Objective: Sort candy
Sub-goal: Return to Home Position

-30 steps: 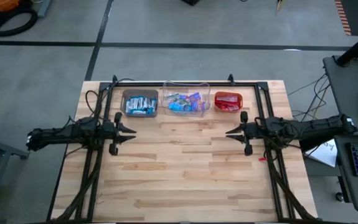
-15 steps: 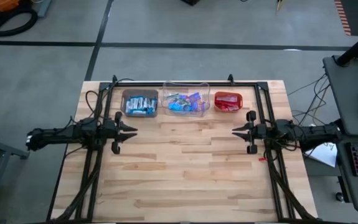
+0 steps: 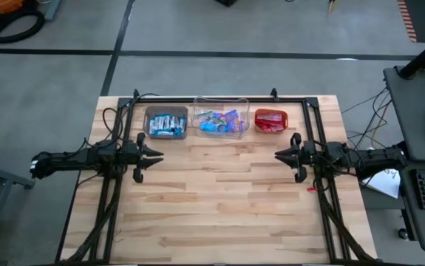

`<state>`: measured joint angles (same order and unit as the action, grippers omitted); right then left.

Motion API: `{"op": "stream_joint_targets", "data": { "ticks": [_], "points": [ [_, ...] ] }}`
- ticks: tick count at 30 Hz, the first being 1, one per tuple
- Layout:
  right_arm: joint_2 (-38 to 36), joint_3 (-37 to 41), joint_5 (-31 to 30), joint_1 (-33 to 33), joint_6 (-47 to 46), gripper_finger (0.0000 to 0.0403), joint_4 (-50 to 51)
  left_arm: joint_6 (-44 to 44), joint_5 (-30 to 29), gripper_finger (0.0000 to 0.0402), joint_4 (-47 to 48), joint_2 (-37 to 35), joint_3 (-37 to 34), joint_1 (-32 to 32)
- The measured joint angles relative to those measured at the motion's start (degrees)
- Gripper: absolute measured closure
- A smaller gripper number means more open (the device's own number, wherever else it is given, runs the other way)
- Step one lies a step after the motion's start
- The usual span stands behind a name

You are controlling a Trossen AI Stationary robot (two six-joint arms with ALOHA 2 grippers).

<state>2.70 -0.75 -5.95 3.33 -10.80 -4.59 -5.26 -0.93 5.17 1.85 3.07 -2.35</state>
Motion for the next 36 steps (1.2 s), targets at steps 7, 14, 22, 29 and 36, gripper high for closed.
{"op": "stream_joint_targets", "data": {
  "ticks": [7, 14, 22, 29, 36],
  "points": [
    [0.00, 0.02, -0.03, 0.00, 0.89, 0.0355, -0.01, 0.00, 0.00, 0.0327, 0.00, 0.00, 0.00, 0.00],
    [0.00, 0.04, -0.03, 0.00, 0.89, 0.0355, -0.01, 0.00, 0.00, 0.0327, 0.00, 0.04, 0.00, 0.00],
    [0.00, 0.07, -0.03, 0.00, 0.78, 0.0355, -0.01, 0.00, 0.00, 0.0327, 0.00, 0.04, 0.00, 0.00],
    [0.00, 0.09, -0.03, 0.00, 0.81, 0.0355, -0.01, 0.00, 0.00, 0.0327, 0.00, 0.04, 0.00, 0.00],
    [0.00, 0.11, -0.03, 0.00, 0.85, 0.0355, -0.01, 0.00, 0.00, 0.0327, 0.00, 0.04, 0.00, 0.00]
  ]
}}
